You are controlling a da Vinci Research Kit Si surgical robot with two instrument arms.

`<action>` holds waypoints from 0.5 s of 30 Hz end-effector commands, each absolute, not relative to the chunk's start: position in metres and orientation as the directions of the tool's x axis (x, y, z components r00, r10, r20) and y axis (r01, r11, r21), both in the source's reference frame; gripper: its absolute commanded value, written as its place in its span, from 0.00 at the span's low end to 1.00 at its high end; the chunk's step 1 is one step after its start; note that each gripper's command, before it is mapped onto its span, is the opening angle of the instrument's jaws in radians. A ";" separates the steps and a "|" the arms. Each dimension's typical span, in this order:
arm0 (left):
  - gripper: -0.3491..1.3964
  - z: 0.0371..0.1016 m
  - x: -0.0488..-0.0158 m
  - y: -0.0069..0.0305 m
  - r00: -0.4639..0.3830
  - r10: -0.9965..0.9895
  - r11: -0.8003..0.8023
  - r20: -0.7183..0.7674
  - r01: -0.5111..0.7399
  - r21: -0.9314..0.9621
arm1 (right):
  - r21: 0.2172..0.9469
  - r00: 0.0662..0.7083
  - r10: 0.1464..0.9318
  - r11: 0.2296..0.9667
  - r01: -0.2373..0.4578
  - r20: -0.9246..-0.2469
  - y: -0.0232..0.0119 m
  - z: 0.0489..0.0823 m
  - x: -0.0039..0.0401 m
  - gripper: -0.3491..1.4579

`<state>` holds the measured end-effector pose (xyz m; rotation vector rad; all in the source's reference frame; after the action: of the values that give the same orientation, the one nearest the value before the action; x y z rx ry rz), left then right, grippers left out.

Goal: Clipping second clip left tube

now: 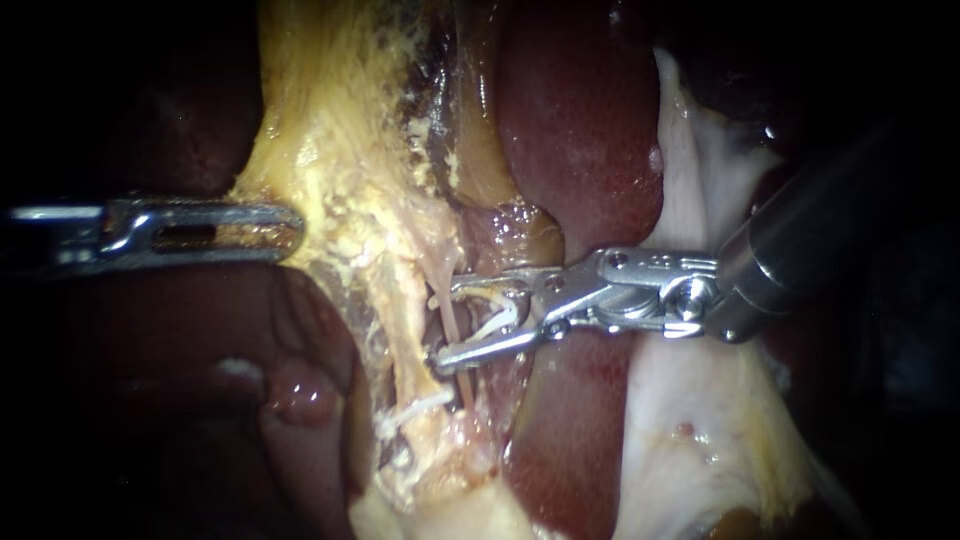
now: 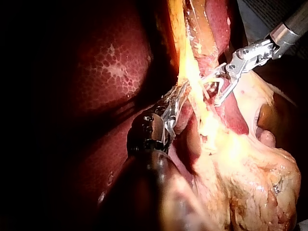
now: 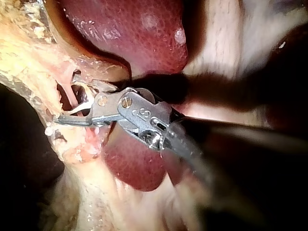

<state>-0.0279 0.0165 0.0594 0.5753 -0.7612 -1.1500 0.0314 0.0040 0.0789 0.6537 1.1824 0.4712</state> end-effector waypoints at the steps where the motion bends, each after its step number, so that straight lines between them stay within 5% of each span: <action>1: 0.00 0.0593 -0.0279 0.0165 0.213 -0.948 0.316 0.235 0.586 0.746 | 0.687 0.319 0.651 0.727 -0.001 -0.689 0.0040 0.0789 0.0314 0.52; 15: 0.00 0.0592 -0.0277 0.0167 0.214 -0.948 0.316 0.233 0.585 0.747 | 0.691 0.319 0.654 0.723 0.003 -0.686 0.0044 0.0780 0.0305 0.52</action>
<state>-0.0277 0.0168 0.0592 0.5767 -0.7612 -1.1493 0.0303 0.0044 0.0779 0.6626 1.1828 0.4708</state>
